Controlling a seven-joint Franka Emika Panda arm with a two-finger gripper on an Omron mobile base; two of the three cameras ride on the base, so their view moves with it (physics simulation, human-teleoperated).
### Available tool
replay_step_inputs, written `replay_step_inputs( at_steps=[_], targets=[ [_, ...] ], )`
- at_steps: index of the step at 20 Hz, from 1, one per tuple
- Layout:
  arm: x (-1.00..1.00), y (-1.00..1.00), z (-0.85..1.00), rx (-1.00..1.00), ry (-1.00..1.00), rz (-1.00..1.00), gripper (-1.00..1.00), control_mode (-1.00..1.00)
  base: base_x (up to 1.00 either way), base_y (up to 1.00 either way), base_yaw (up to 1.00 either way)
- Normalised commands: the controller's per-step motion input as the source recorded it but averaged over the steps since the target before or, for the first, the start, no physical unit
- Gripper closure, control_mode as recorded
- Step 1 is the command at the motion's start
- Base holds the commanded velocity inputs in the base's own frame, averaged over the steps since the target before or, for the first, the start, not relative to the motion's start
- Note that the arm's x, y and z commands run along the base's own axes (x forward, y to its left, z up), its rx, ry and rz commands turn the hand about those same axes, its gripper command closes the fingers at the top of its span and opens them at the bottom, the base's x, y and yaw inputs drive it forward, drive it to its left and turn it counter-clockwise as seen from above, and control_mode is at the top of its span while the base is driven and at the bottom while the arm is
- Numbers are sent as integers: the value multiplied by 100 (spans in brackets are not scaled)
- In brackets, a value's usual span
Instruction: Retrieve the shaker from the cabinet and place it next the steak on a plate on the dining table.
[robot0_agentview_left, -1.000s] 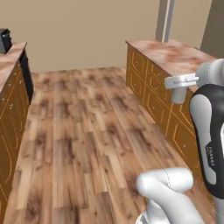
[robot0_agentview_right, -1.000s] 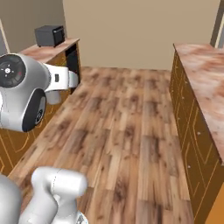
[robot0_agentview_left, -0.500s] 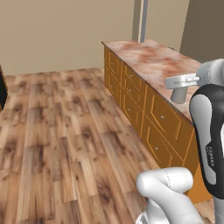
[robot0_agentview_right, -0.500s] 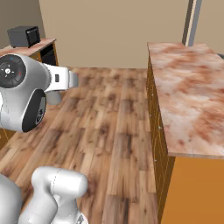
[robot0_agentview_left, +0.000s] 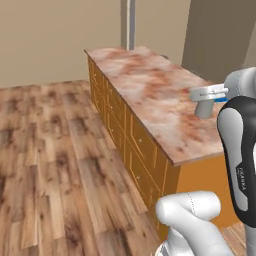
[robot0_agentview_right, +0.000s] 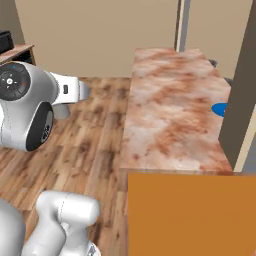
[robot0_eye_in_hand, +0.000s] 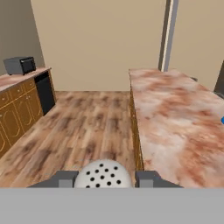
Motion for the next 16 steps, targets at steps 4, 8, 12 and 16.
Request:
replay_step_inputs(
  at_steps=[4, 8, 12, 16],
  targets=[
    [0, 0, 0, 0, 0, 0, 100, 100, 0, -100, -15],
    [0, 0, 0, 0, 0, 0, 100, 100, 0, -100, -15],
    [0, 0, 0, 0, 0, 0, 100, 100, 0, -100, -16],
    [0, 0, 0, 0, 0, 0, 100, 100, 0, -100, -18]
  ],
)
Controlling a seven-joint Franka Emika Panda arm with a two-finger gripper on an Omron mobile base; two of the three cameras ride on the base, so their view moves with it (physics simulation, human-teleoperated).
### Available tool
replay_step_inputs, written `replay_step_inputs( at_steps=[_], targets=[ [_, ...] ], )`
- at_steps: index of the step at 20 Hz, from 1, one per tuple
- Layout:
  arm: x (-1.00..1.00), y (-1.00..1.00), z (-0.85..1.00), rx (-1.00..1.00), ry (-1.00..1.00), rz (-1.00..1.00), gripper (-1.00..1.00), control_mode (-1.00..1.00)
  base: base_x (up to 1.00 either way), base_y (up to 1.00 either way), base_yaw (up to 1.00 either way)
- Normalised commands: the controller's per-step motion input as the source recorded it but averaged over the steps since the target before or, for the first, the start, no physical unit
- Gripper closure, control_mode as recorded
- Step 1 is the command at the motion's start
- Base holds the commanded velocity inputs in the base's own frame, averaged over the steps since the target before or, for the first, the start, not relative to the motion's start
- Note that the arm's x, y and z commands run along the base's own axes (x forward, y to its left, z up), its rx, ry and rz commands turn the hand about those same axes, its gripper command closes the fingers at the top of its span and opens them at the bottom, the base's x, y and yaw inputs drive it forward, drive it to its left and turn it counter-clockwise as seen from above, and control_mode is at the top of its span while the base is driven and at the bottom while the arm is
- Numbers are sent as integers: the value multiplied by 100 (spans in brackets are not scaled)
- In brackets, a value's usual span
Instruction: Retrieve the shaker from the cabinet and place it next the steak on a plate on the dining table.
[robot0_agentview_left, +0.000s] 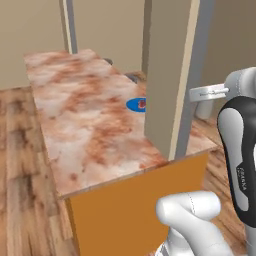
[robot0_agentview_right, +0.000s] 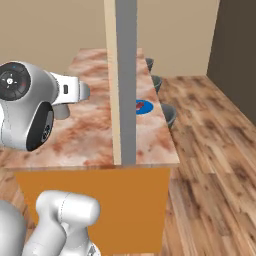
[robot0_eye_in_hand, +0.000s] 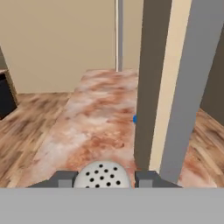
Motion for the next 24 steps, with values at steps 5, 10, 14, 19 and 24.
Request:
replay_step_inputs(
  at_steps=[5, 10, 14, 19, 24],
  targets=[
    [0, 0, 0, 0, 0, 0, 100, 100, 0, -100, -18],
    [0, 0, 0, 0, 0, 0, 100, 100, 0, -100, -18],
    [0, 0, 0, 0, 0, 0, 100, 100, 0, -100, -18],
    [0, 0, 0, 0, 0, 0, 100, 100, 8, -100, -9],
    [0, 0, 0, 0, 0, 0, 100, 100, 22, -99, 9]
  ],
)
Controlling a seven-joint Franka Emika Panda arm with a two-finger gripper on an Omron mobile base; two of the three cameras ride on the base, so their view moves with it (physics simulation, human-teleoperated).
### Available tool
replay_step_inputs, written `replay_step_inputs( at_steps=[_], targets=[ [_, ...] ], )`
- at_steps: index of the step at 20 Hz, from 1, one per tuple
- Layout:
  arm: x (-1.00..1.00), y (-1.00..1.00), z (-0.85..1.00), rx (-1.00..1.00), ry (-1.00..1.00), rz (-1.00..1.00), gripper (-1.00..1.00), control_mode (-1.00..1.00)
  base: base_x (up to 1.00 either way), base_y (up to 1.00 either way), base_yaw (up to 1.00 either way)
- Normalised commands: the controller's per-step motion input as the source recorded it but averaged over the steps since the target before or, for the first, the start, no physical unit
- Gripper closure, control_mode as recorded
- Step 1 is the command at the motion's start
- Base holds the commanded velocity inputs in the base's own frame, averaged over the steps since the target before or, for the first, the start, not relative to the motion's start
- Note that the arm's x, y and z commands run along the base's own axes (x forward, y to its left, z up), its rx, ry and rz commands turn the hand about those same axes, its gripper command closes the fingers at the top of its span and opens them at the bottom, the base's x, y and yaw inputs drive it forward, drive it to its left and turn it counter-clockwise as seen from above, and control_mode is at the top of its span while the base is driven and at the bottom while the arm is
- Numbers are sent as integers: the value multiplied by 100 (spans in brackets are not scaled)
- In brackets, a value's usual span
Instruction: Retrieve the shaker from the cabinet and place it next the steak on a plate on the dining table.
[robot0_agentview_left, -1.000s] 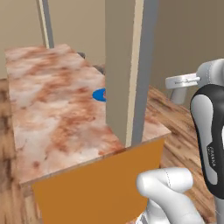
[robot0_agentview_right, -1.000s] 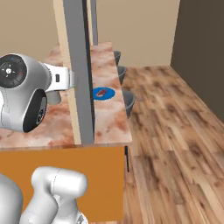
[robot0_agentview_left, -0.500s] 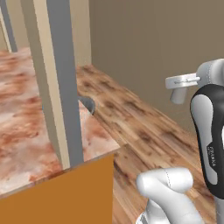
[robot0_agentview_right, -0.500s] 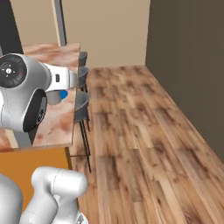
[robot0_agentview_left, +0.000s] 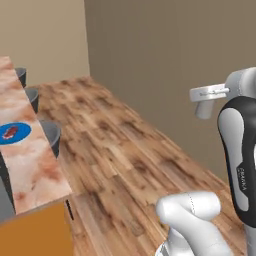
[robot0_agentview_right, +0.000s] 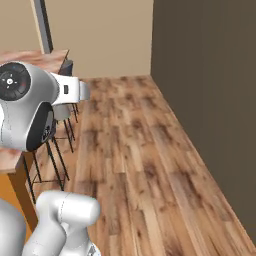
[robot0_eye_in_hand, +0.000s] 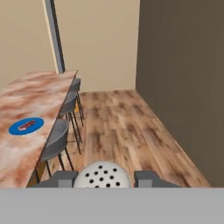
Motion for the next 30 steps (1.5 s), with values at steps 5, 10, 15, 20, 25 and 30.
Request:
replay_step_inputs(
  at_steps=[5, 10, 15, 20, 25, 30],
  targets=[
    [0, 0, 0, 0, 0, 0, 100, 100, 9, -91, 38],
    [0, 0, 0, 0, 0, 0, 100, 100, 8, -58, 48],
    [0, 0, 0, 0, 0, 0, 100, 100, 22, -37, 61],
    [0, 0, 0, 0, 0, 0, 100, 100, 69, -25, 56],
    [0, 0, 0, 0, 0, 0, 100, 100, 97, -45, 43],
    [0, 0, 0, 0, 0, 0, 100, 100, 100, -66, 29]
  ],
)
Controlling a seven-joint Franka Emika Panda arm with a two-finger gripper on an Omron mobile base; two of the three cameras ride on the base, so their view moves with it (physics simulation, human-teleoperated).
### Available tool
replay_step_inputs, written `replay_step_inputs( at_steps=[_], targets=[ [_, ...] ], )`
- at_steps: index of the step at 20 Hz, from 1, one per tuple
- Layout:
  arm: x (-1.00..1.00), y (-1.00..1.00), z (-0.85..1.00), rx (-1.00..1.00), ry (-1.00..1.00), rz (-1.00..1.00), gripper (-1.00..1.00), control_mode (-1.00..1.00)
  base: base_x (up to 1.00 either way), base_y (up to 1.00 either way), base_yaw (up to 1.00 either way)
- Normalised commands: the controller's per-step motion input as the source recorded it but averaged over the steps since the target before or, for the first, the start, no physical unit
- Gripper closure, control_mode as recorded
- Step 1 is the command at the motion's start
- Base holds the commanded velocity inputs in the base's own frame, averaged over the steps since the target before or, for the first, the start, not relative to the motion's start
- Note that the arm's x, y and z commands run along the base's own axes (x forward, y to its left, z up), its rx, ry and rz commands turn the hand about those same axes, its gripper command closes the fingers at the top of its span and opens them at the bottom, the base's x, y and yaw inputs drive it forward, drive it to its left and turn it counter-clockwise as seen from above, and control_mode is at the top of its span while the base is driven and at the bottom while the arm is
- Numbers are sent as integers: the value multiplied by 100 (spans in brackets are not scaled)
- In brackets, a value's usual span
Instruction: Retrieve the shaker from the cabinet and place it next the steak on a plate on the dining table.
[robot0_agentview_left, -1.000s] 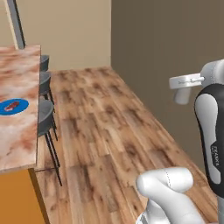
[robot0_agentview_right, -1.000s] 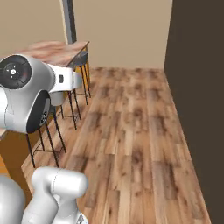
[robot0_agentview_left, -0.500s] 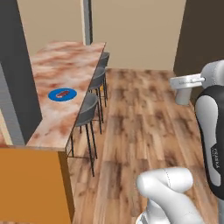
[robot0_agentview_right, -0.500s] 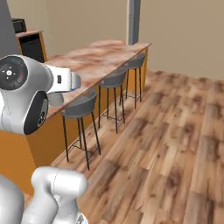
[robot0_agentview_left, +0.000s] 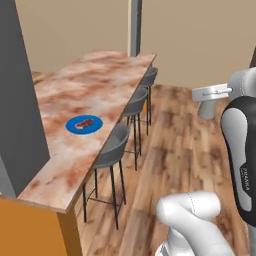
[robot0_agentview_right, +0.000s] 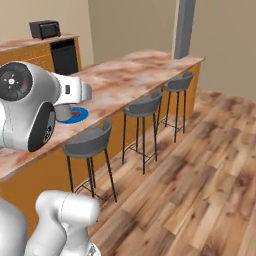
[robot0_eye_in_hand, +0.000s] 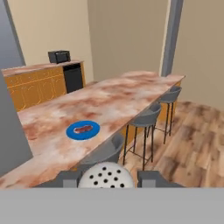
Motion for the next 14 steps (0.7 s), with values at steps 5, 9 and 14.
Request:
replay_step_inputs(
  at_steps=[5, 9, 14],
  targets=[
    [0, 0, 0, 0, 0, 0, 100, 100, 99, -56, 30],
    [0, 0, 0, 0, 0, 0, 100, 100, 79, -31, 34],
    [0, 0, 0, 0, 0, 0, 100, 100, 72, -35, 36]
  ],
)
